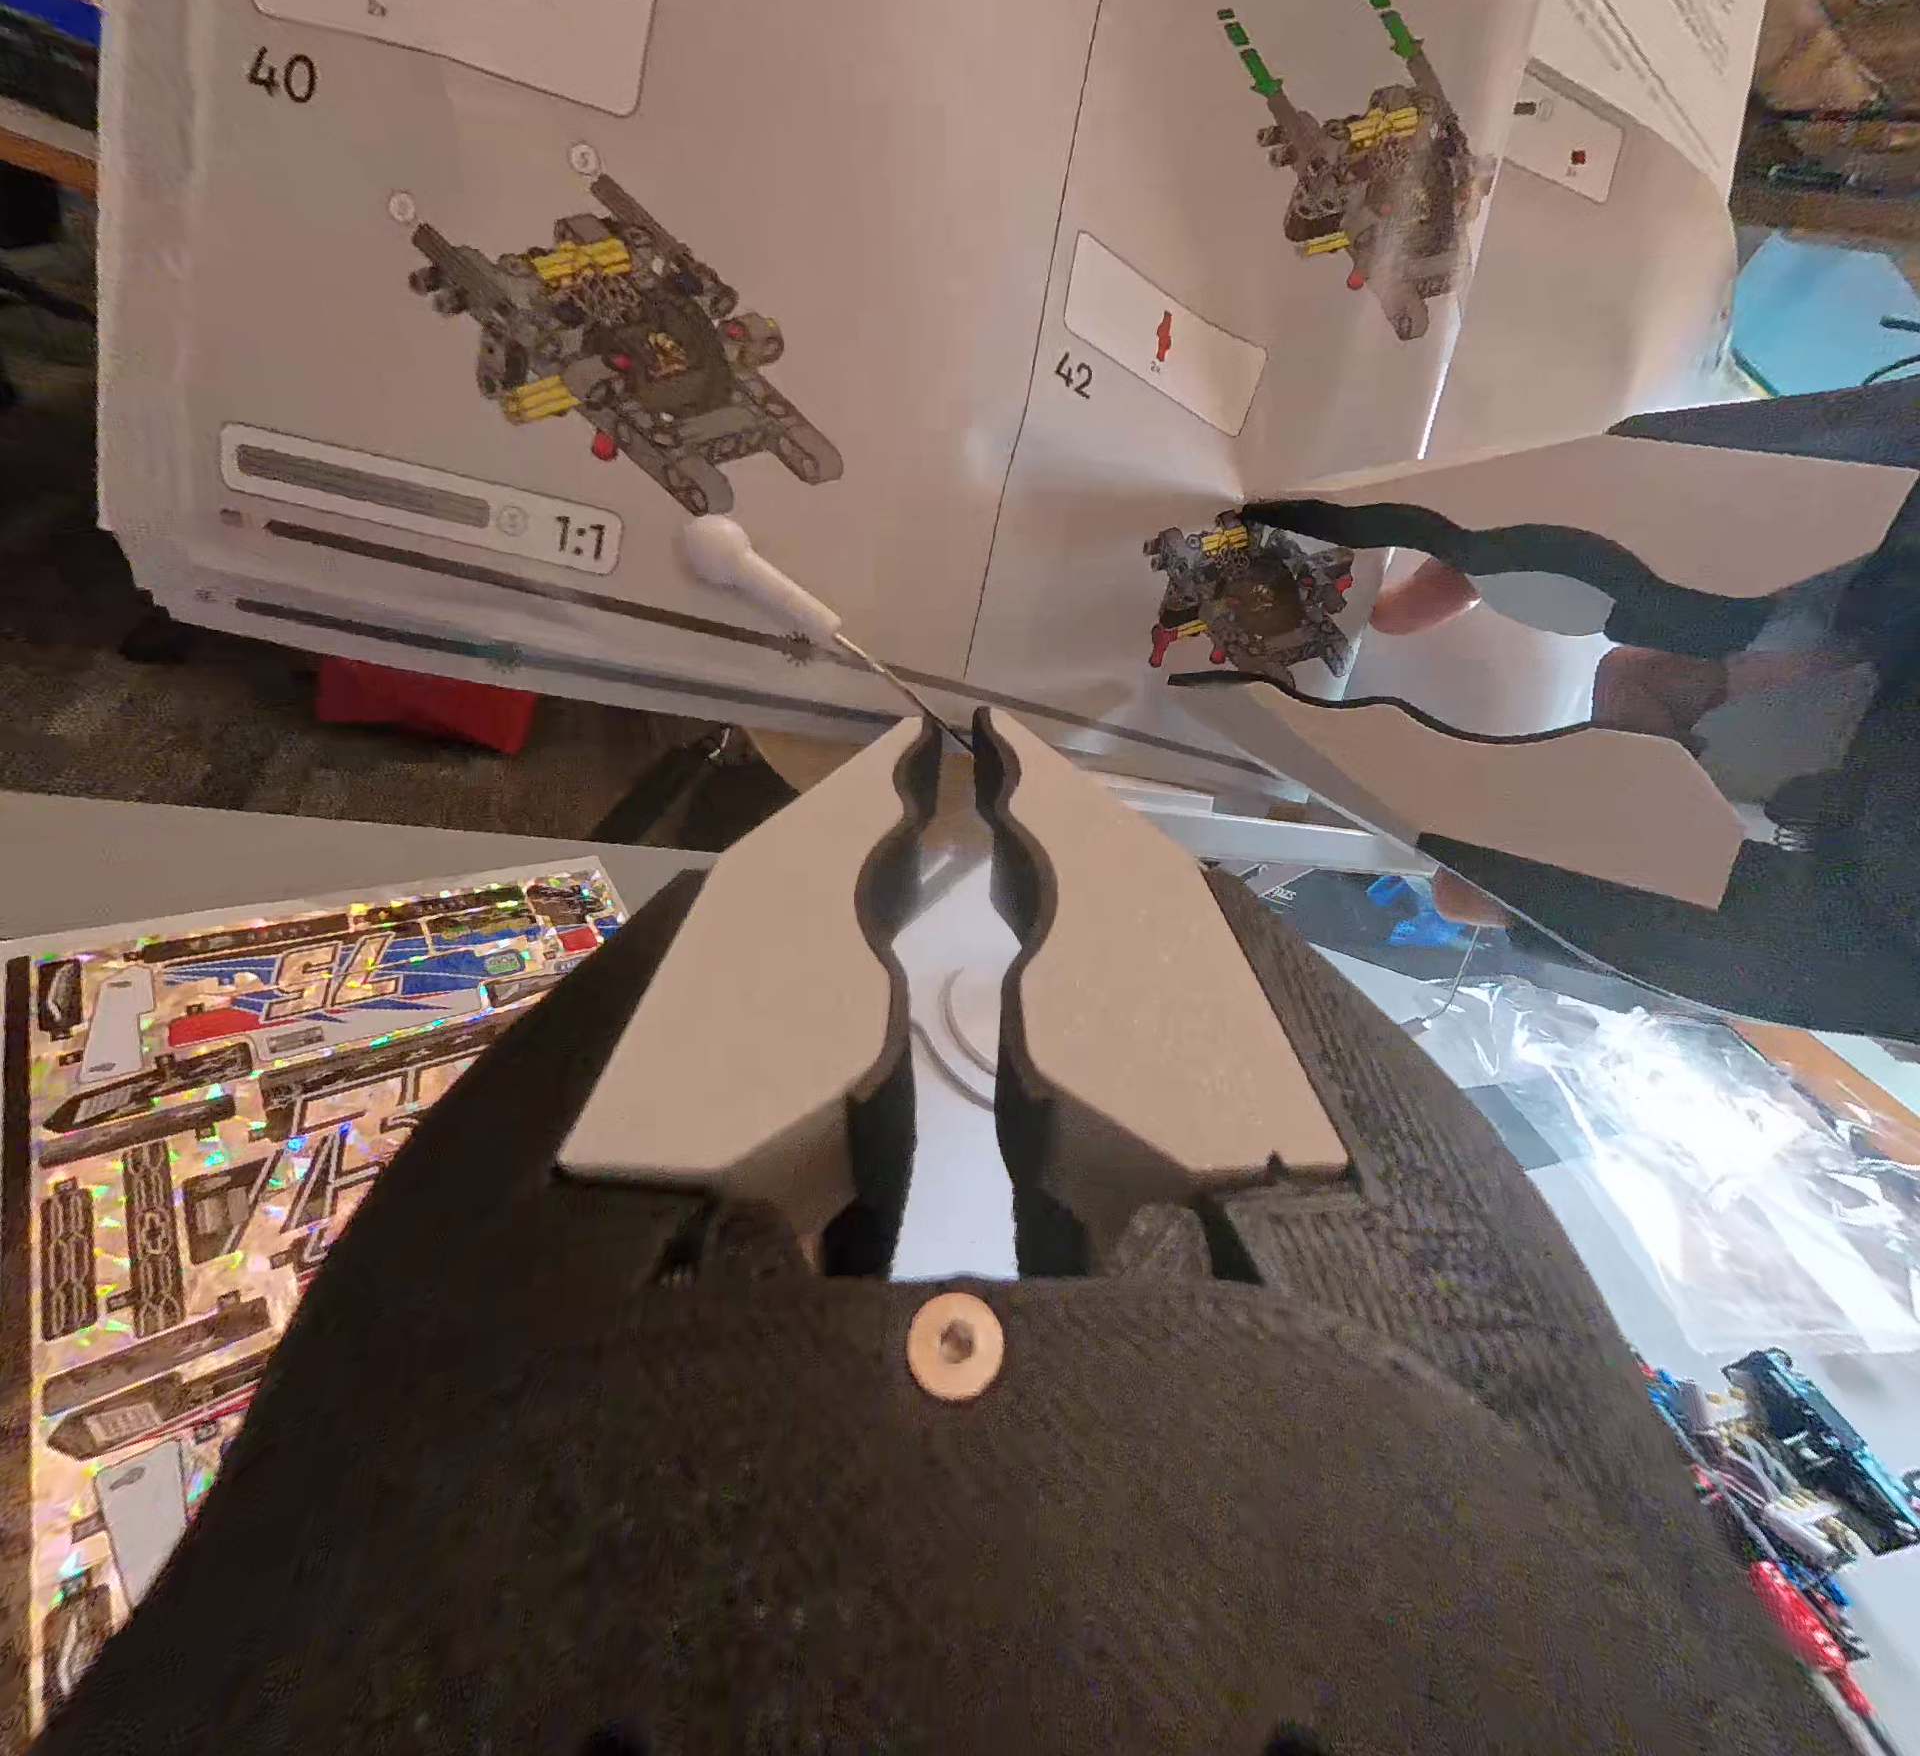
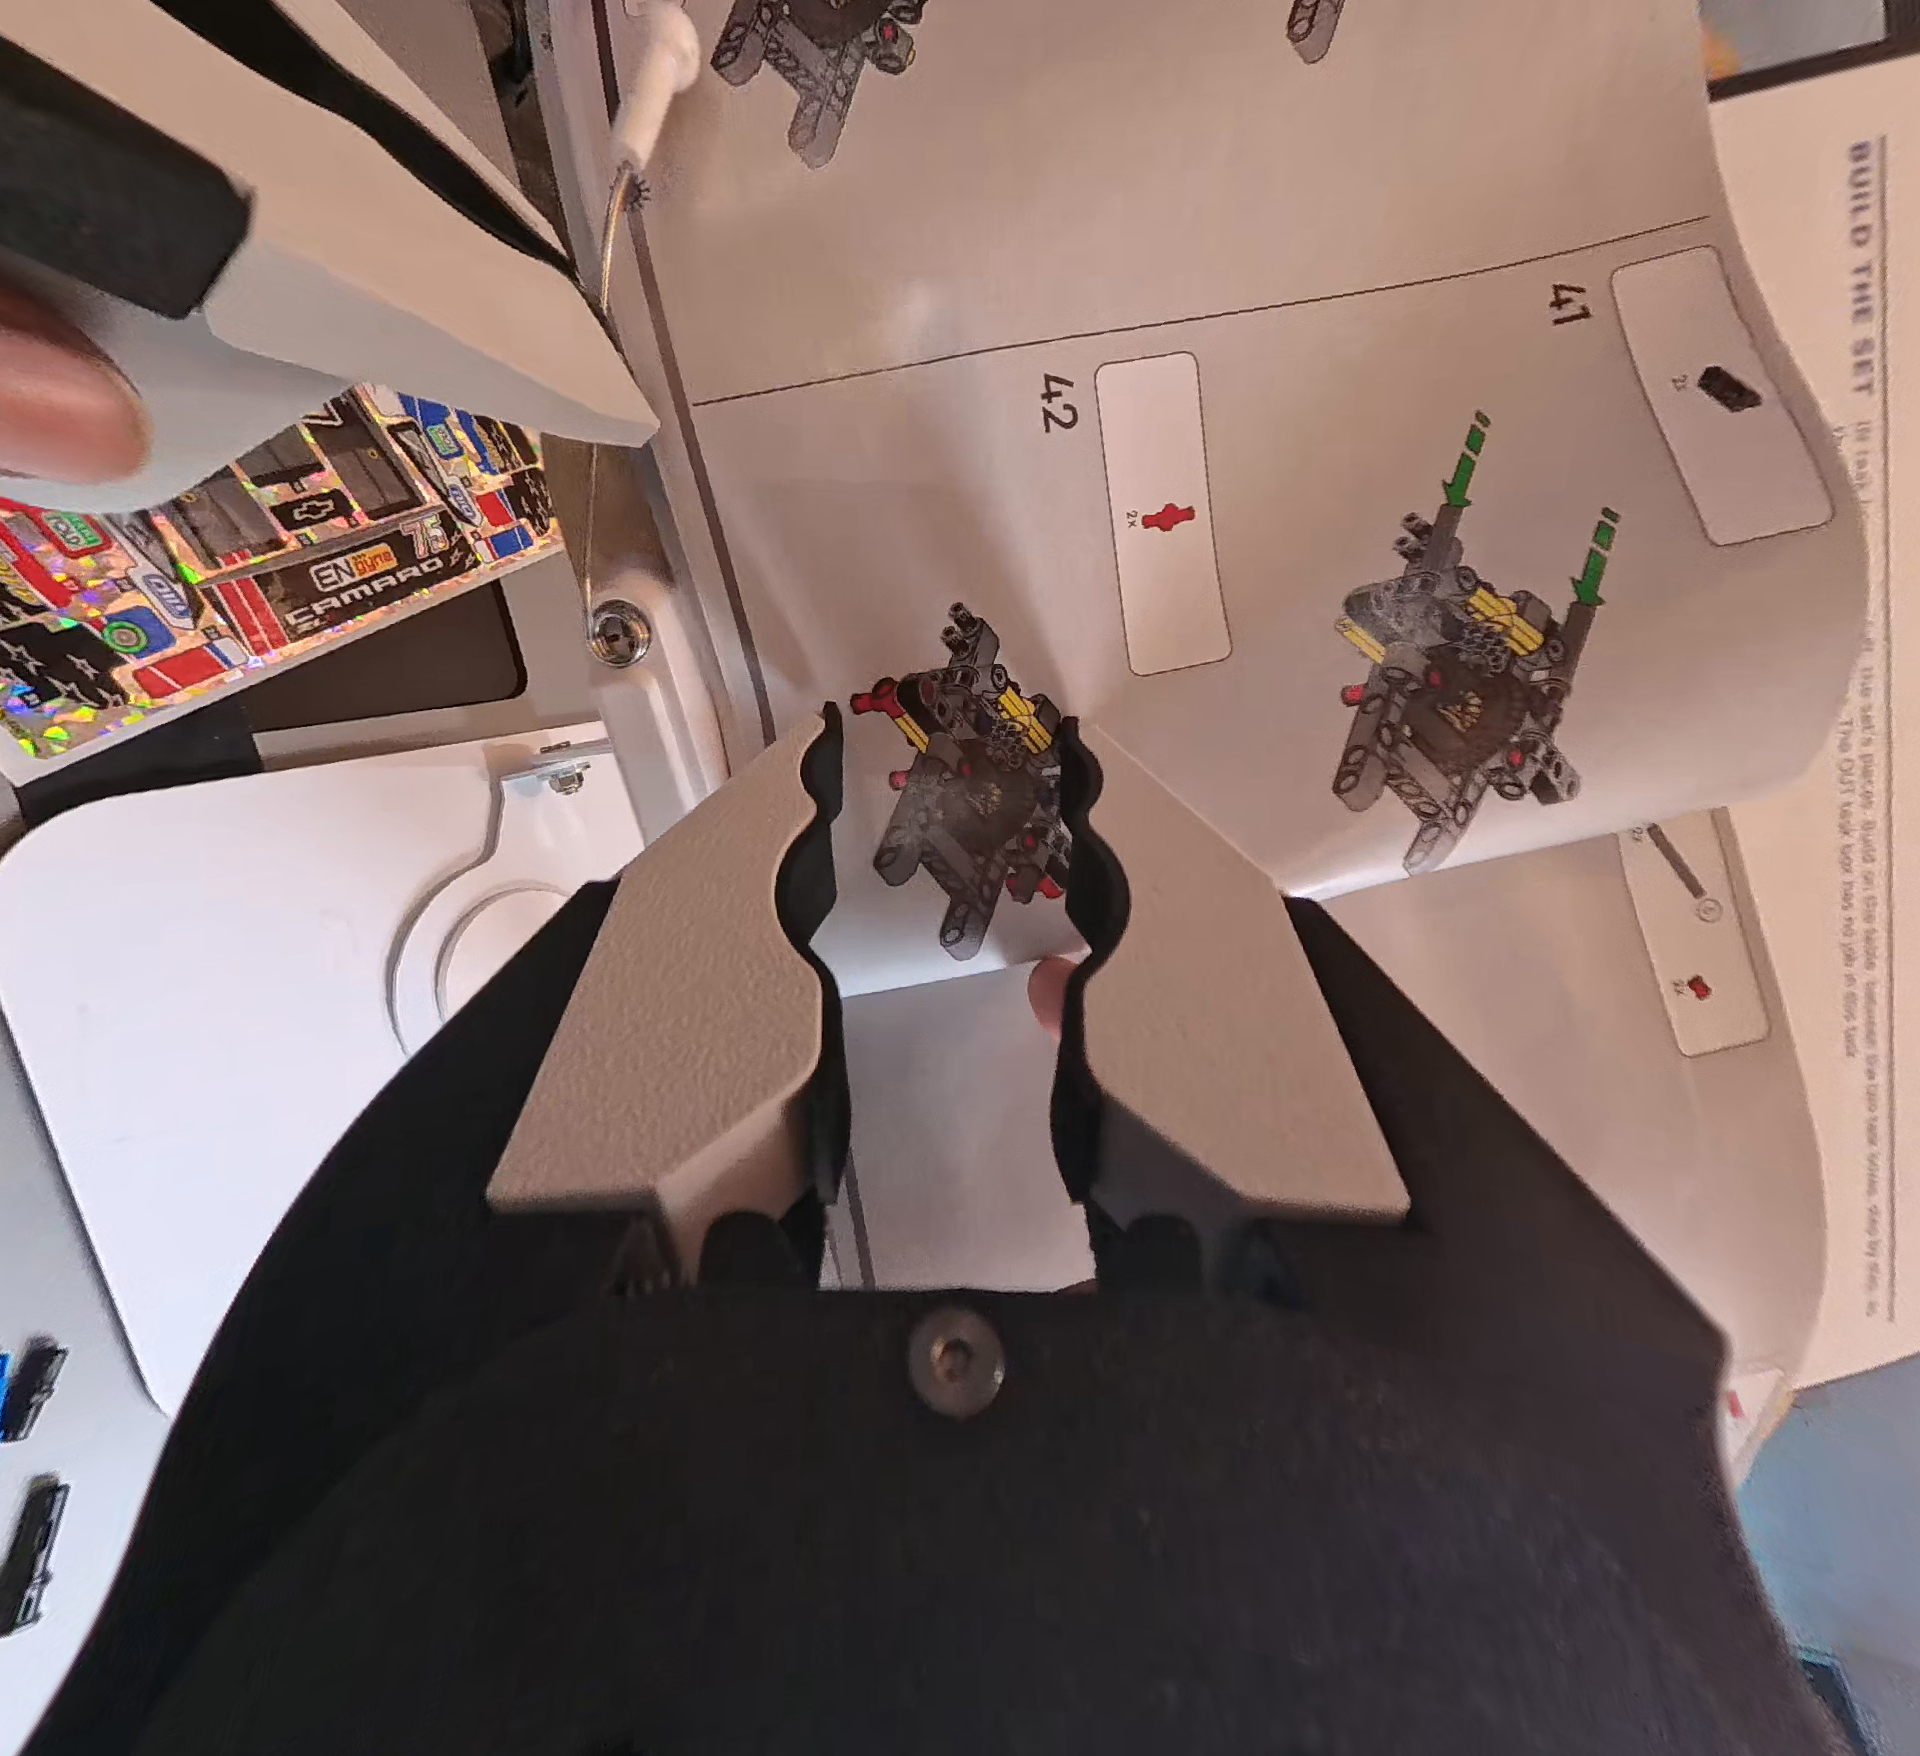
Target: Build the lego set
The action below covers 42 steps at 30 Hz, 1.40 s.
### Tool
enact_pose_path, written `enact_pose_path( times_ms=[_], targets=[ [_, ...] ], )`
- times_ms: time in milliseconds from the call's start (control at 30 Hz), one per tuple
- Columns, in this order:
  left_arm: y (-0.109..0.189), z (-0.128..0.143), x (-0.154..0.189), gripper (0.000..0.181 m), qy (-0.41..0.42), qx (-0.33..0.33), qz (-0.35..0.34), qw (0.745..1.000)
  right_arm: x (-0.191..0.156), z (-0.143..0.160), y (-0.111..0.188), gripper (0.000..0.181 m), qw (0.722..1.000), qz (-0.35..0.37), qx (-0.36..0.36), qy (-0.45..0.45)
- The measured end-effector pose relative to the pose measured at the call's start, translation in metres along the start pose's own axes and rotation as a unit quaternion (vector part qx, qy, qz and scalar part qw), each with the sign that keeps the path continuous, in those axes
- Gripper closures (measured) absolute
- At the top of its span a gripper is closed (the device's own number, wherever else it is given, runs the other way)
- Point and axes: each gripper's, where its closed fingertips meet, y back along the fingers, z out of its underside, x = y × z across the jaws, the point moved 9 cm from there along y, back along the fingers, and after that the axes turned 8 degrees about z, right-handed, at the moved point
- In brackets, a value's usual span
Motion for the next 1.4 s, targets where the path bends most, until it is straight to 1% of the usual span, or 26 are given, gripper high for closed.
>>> enact_pose_path(
  times_ms=[133,233,300,400,467,500,567,633,700,800,933,1067,1100,1133,1200,1233,1267,1300,1400],
  targets=[
    [0.0,0.005,0.002,0.177,-0.021,0.014,-0.01,1.0,-0.002,0.0,0.001,0.14,1.0,-0.003,-0.001,0.006],
    [-0.001,0.007,0.004,0.176,-0.065,0.005,-0.023,0.998,0.002,-0.002,0.005,0.136,0.999,-0.028,0.005,-0.02],
    [-0.002,0.006,0.002,0.175,-0.051,-0.005,-0.018,0.999,0.012,-0.003,0.013,0.135,0.997,-0.039,0.025,-0.066],
    [-0.003,0.004,0.002,0.176,-0.074,-0.018,-0.016,0.997,0.049,0.003,0.031,0.135,0.98,0.001,0.064,-0.188],
    [-0.003,0.003,0.003,0.176,-0.094,-0.022,-0.016,0.995,0.066,0.019,0.032,0.132,0.967,0.013,0.041,-0.253],
    [-0.003,0.002,0.004,0.177,-0.101,-0.023,-0.018,0.994,0.066,0.027,0.028,0.128,0.965,0.002,0.015,-0.262],
    [-0.002,0.001,0.009,0.177,-0.131,-0.023,-0.029,0.991,0.054,0.035,0.018,0.125,0.969,-0.021,-0.014,-0.246],
    [-0.002,0.0,0.013,0.177,-0.166,-0.025,-0.04,0.985,0.04,0.031,0.014,0.131,0.977,-0.023,-0.006,-0.211],
    [-0.002,-0.001,0.012,0.177,-0.171,-0.025,-0.038,0.984,0.032,0.026,0.011,0.13,0.981,-0.013,-0.009,-0.193],
    [0.001,0.002,0.007,0.177,-0.171,-0.017,-0.018,0.985,0.03,0.024,0.009,0.13,0.981,-0.007,-0.012,-0.193],
    [0.002,0.002,0.009,0.178,-0.242,-0.009,-0.013,0.97,0.03,0.024,0.009,0.131,0.983,-0.005,-0.014,-0.185],
    [0.0,0.001,0.011,0.18,-0.285,-0.006,-0.013,0.959,0.03,0.024,0.009,0.131,0.983,-0.004,-0.013,-0.183],
    [0.001,0.001,0.011,0.18,-0.275,-0.005,-0.012,0.961,0.03,0.024,0.009,0.131,0.983,-0.004,-0.012,-0.182],
    [0.001,0.002,0.008,0.18,-0.233,-0.005,-0.006,0.972,0.03,0.024,0.009,0.131,0.984,-0.004,-0.011,-0.18],
    [0.004,0.005,0.0,0.179,-0.111,0.0,0.014,0.994,0.029,0.024,0.009,0.131,0.984,-0.002,-0.011,-0.179],
    [0.006,0.007,-0.003,0.18,-0.073,0.008,0.022,0.997,0.029,0.024,0.009,0.131,0.984,-0.002,-0.011,-0.178],
    [0.008,0.009,-0.003,0.18,-0.065,0.016,0.024,0.997,0.029,0.024,0.009,0.131,0.984,-0.002,-0.011,-0.178],
    [0.008,0.01,-0.001,0.18,-0.079,0.02,0.021,0.996,0.029,0.024,0.009,0.131,0.984,-0.001,-0.011,-0.177],
    [0.006,0.005,0.004,0.18,-0.141,0.013,0.011,0.99,0.029,0.024,0.009,0.131,0.985,-0.001,-0.011,-0.175]
  ],
)
